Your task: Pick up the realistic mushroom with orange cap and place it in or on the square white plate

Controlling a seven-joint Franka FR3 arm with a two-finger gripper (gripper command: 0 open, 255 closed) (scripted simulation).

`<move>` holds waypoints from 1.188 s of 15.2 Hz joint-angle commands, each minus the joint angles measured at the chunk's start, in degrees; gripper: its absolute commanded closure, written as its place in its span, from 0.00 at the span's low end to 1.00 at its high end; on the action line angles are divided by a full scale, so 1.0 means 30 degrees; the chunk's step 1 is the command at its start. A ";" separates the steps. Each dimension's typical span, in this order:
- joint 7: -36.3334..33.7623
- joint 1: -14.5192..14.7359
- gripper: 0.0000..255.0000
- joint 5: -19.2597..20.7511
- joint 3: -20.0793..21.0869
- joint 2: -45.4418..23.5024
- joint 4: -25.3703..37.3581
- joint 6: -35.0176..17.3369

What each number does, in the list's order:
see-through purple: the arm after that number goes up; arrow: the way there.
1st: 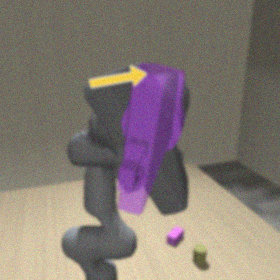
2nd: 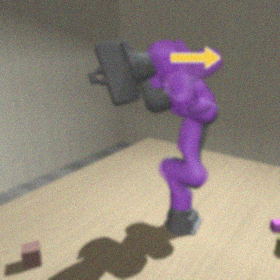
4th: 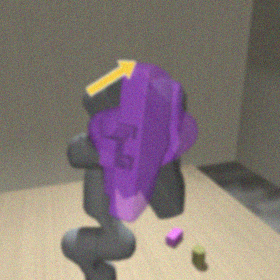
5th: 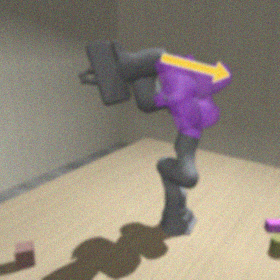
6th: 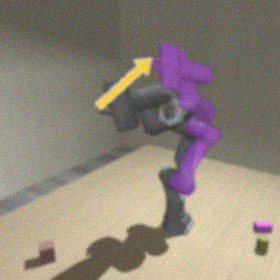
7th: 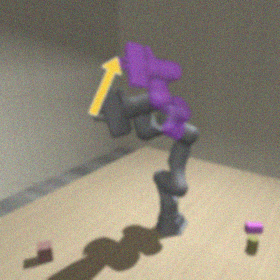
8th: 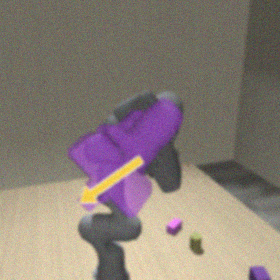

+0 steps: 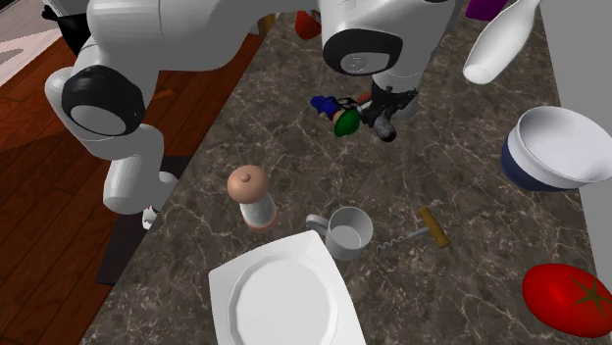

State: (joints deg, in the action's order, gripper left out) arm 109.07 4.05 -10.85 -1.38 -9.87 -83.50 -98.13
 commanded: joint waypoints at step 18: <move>0.1374 -0.1259 1.00 -0.0184 -0.0765 0.1017 0.2141 0.3493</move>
State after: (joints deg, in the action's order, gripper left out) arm 112.03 0.92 -11.29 -3.22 -7.53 -76.16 -87.71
